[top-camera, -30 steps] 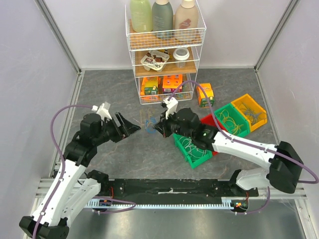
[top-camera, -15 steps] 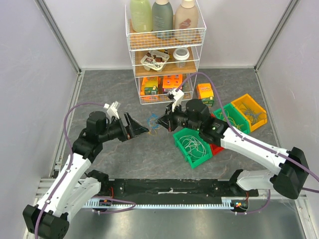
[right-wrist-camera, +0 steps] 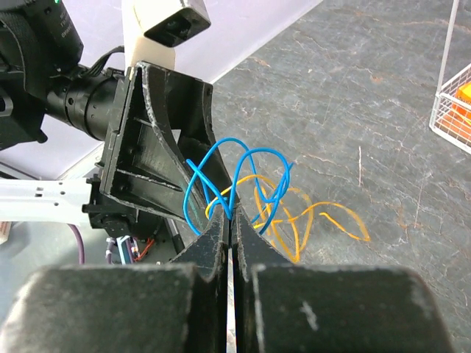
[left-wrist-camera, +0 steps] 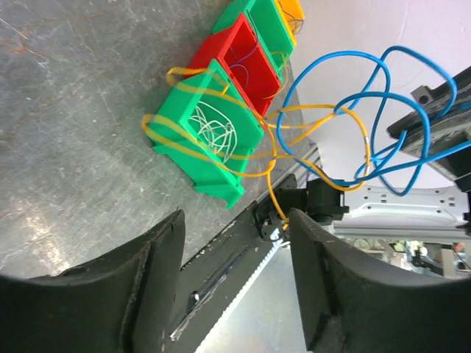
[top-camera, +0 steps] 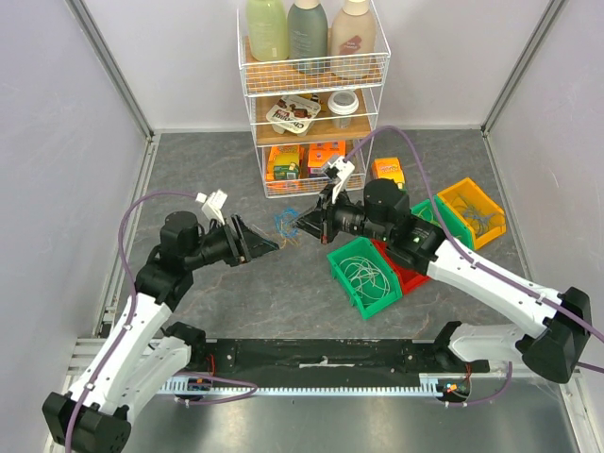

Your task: Untangle the cables

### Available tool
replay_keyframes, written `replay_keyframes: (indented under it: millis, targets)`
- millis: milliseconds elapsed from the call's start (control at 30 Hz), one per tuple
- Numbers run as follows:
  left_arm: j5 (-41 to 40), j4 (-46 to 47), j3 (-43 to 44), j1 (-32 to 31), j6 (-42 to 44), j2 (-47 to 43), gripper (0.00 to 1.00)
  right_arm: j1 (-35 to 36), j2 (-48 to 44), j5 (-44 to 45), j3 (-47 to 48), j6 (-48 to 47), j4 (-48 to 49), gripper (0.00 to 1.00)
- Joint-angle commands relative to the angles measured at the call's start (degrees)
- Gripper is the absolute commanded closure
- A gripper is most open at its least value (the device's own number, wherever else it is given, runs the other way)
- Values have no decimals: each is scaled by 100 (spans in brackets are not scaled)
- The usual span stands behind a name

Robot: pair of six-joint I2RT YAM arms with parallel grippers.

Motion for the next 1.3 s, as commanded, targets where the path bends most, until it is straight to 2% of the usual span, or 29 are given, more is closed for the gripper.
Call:
replay_keyframes:
  millis: [0,67,133,333,567,800,900,1000,1100,1267]
  targets:
    - [-399,-262,50,2,301,-378,28,-63,-232,-195,332,81,80,100]
    - [-522,-342,32,2,309,-501,13,-54,-267,-221,367,81,80,100]
    - [-514,-316,23,-7,309,-502,10,-63,-293,-256,385,90,80,100]
    - [153,289,6,2,160,-45,10,-63,-329,-414,438,169,80,100]
    - [541,896,68,-7,-59,132,9,-63,-346,-494,315,292,212,100]
    - [93,915,-240,2,-428,-615,2,-63,-434,-379,227,257,212,100]
    - [-39,906,-442,-7,-867,-896,2,-63,-443,-371,209,257,220,100]
    - [-206,801,-539,11,-1315,-1072,6,-63,-452,-353,192,257,212,100]
    - [-381,792,-557,2,-1667,-1222,5,-63,-469,-344,174,257,212,100]
    - [-532,738,-241,28,-1537,-1275,4,-63,-504,-318,130,248,194,100]
